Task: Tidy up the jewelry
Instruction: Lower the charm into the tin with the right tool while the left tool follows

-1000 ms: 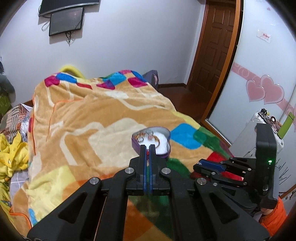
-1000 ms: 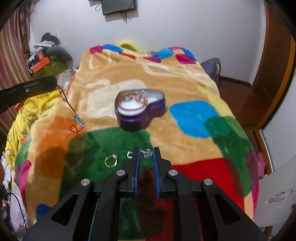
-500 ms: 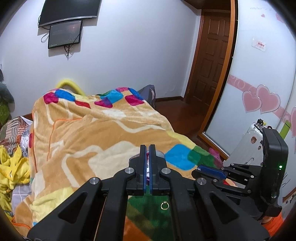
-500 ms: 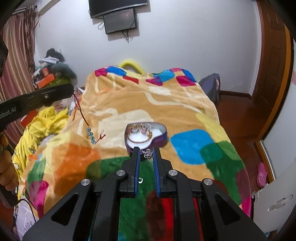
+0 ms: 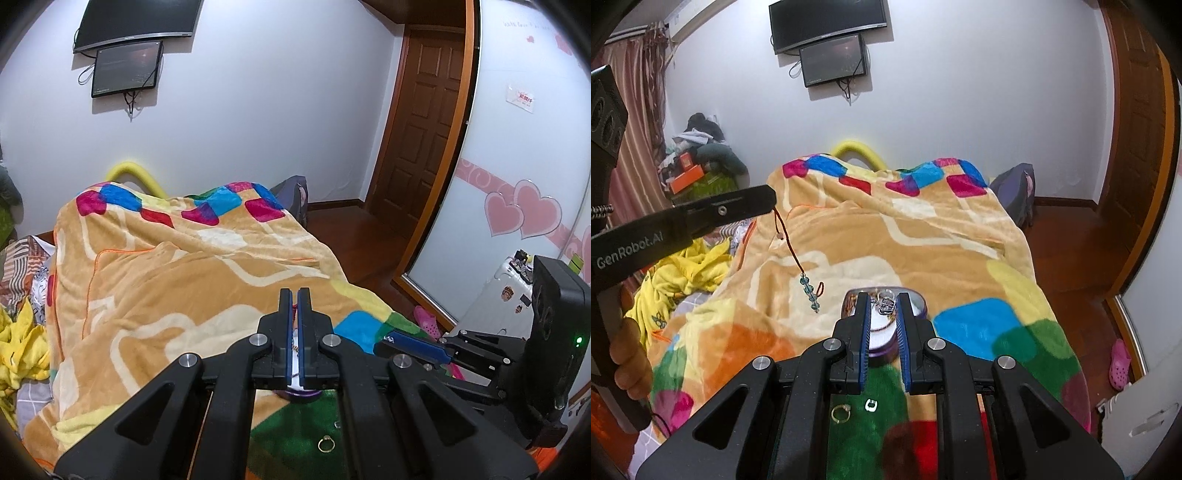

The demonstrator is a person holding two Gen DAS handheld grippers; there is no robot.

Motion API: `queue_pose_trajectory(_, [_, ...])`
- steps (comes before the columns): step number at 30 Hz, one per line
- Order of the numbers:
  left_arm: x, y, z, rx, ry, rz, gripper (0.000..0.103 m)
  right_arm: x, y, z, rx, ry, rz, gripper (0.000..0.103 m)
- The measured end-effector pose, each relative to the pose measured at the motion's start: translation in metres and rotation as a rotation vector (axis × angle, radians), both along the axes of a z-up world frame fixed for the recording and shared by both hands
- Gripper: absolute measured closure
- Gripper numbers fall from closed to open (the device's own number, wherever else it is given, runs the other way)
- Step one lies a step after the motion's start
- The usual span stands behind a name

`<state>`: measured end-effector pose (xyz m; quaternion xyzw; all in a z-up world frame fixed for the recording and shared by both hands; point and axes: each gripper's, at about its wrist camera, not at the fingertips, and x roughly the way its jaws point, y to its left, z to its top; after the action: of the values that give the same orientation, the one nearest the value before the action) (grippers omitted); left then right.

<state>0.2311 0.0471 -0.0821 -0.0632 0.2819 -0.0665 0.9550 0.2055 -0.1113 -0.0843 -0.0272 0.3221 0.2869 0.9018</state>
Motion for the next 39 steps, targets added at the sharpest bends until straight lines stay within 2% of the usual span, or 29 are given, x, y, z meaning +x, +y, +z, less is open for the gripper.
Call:
queue_pose_trajectory(8, [0.021, 0.001, -0.01, -0.009, 0.02, -0.015, 0.103, 0.018, 0.004, 0.0, 0.019, -0.003, 0.013, 0.091])
queue_pose_trajectory(17, [0.045, -0.004, -0.037, -0.016, 0.08, -0.048, 0.103, 0.032, 0.015, -0.01, 0.014, 0.009, 0.037, 0.091])
queue_pose_trajectory(23, [0.057, -0.004, -0.057, -0.028, 0.127, -0.066, 0.103, 0.041, 0.02, -0.025, 0.0, 0.042, 0.05, 0.091])
queue_pose_trajectory(30, [0.068, -0.004, -0.085, -0.053, 0.21, -0.083, 0.103, 0.054, 0.026, -0.05, -0.038, 0.125, 0.07, 0.091])
queue_pose_trajectory(39, [0.068, -0.003, -0.106, -0.03, 0.28, -0.079, 0.103, 0.055, 0.026, -0.067, -0.086, 0.175, 0.095, 0.091])
